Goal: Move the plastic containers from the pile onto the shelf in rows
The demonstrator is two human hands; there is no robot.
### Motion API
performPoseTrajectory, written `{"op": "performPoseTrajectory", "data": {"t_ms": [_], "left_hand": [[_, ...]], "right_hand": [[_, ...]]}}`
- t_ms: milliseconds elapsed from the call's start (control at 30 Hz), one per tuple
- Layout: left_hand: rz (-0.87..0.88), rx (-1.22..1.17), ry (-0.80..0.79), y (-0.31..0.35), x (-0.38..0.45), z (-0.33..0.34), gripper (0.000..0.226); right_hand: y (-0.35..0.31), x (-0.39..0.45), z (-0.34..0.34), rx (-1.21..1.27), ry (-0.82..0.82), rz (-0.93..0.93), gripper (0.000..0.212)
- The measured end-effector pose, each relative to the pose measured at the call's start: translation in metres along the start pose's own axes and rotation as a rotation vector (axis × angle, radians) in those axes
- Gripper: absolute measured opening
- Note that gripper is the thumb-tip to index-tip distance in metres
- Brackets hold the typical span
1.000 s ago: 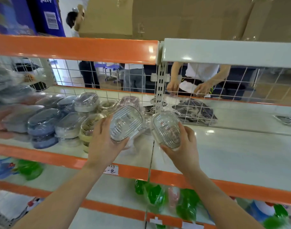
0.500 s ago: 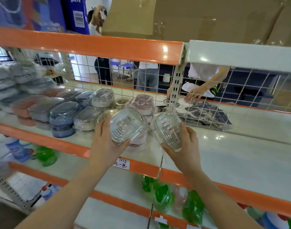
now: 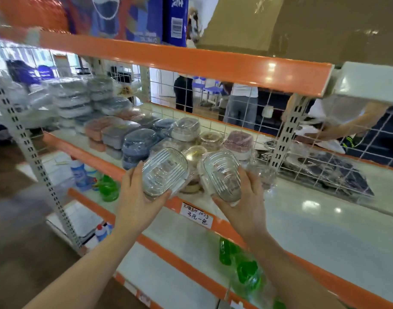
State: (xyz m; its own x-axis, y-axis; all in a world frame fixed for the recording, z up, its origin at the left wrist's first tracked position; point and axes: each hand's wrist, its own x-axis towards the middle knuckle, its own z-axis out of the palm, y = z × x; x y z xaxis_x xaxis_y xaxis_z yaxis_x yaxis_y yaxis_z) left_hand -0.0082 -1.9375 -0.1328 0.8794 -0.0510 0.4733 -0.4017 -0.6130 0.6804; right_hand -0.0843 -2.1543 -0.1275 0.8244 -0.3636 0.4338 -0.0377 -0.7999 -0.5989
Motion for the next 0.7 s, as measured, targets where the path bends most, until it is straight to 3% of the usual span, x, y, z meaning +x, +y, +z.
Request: {"op": "performPoseTrajectory", "data": {"t_ms": [333,700], "left_hand": [[-0.126,0.078,0.079,-0.096,0.054,-0.088,0.086],[-0.120,0.123,0.094,-0.221,0.146,-0.210,0.084]], "right_hand": [[-0.103,0.043,0.104,0.062,-0.086,-0.080,0.096],[-0.244,0.078,0.255,0.195,-0.108,-0.111,0.091]]}}
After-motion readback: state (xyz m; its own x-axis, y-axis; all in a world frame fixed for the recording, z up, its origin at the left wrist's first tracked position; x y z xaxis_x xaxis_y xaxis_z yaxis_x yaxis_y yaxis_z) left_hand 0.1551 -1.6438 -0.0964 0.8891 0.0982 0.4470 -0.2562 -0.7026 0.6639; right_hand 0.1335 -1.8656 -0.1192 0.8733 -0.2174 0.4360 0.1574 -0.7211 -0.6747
